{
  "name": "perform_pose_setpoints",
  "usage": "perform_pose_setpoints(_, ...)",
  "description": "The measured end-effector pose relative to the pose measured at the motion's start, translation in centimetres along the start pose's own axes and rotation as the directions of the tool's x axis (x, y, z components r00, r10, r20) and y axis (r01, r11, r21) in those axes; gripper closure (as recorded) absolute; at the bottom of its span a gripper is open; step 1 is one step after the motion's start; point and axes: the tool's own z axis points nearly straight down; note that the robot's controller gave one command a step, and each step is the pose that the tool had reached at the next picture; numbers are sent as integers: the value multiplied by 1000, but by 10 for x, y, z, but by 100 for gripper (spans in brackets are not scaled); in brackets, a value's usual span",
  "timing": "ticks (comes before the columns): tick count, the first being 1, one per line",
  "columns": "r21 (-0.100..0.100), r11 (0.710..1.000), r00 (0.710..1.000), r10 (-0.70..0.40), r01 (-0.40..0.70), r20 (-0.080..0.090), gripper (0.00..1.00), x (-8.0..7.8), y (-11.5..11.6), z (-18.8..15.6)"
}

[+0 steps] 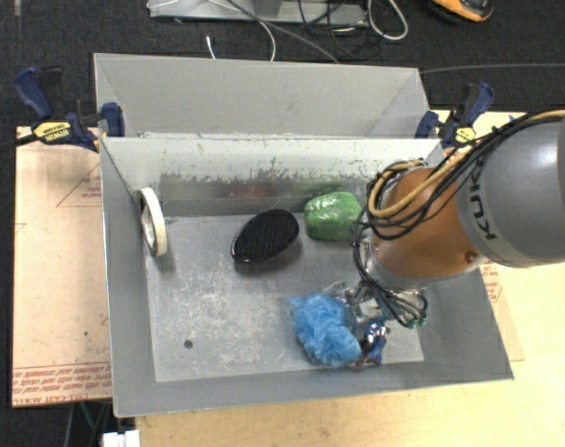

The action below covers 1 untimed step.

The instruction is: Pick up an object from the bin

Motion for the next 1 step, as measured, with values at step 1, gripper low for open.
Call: perform_pose_setpoints(1, 0, 1000, 1000, 0, 0, 0, 100, 0, 0, 0)
